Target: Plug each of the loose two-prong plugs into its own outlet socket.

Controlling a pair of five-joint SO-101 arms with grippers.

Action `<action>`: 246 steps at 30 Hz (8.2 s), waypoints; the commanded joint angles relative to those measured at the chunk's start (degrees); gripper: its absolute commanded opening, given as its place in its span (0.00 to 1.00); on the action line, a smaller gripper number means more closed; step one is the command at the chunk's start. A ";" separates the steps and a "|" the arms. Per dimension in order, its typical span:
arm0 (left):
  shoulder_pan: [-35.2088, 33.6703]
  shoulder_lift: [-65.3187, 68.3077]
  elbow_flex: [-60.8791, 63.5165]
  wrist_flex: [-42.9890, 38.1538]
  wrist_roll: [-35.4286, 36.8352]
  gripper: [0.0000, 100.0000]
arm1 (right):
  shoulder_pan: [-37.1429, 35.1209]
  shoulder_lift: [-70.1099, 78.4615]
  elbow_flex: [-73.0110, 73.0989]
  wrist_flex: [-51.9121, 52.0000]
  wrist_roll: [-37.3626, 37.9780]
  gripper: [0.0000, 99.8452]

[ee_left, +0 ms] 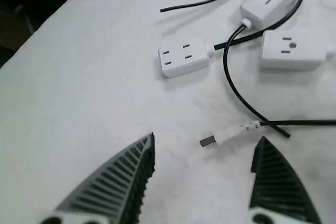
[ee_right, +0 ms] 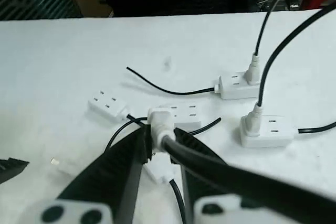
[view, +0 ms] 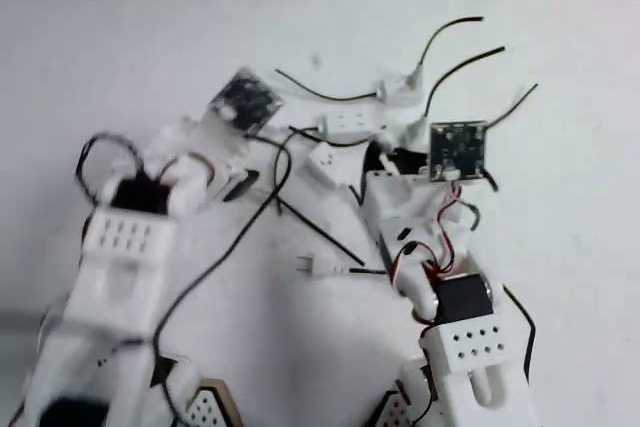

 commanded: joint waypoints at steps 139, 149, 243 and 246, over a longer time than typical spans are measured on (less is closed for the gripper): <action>0.92 64.84 -91.60 53.71 -25.93 0.02 | -1.54 -1.01 -0.53 0.48 -0.44 0.02; 1.54 40.57 -55.21 50.90 -24.53 0.02 | -1.54 -1.01 -0.53 0.48 -0.44 0.02; -35.56 -49.45 40.18 16.44 14.68 0.26 | -35.65 55.25 -26.73 8.31 4.92 0.02; -35.56 -49.45 40.18 16.44 14.68 0.26 | -35.03 55.34 -26.73 8.40 4.92 0.02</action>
